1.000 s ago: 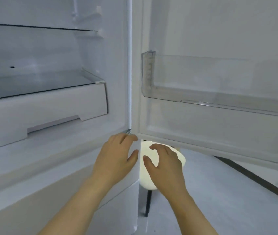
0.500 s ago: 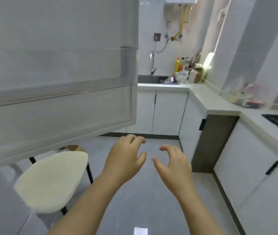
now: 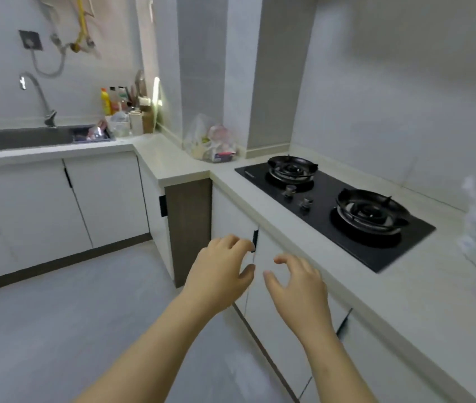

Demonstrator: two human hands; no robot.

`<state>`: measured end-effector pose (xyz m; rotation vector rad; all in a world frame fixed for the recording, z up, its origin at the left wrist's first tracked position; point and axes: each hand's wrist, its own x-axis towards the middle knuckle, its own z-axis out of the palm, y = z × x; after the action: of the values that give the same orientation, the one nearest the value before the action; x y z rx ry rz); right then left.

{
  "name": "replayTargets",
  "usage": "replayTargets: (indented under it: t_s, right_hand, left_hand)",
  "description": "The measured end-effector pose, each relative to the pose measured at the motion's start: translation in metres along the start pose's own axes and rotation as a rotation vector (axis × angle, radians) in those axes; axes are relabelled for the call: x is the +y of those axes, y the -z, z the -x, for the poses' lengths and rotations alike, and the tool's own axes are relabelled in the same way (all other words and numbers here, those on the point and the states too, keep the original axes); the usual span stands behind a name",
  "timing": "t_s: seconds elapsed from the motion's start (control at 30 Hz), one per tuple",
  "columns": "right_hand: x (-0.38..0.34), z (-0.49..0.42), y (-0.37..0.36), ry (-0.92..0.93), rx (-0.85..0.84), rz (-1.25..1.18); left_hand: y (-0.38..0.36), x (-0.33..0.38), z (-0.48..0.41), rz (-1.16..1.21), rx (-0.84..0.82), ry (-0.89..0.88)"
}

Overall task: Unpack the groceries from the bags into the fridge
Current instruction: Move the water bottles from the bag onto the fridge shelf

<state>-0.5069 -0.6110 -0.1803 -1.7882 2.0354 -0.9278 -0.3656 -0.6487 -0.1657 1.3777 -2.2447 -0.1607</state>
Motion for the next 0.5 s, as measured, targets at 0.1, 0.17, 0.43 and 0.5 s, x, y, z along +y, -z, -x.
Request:
replayTargets:
  t_s: [0.1, 0.17, 0.43, 0.5]
  right_hand:
    - [0.048, -0.018, 0.030, -0.087, 0.058, 0.042]
    - [0.079, -0.025, 0.048, -0.149, 0.107, 0.069]
    - [0.175, -0.039, 0.097, -0.408, 0.277, 0.122]
    - [0.195, -0.045, 0.109, -0.468, 0.324, 0.135]
  left_hand:
    - [-0.039, 0.038, -0.041, 0.036, -0.047, -0.083]
    - [-0.064, 0.063, -0.063, 0.065, -0.090, -0.138]
    - [-0.142, 0.145, -0.137, 0.146, -0.222, -0.387]
    - [-0.159, 0.164, -0.158, 0.168, -0.239, -0.448]
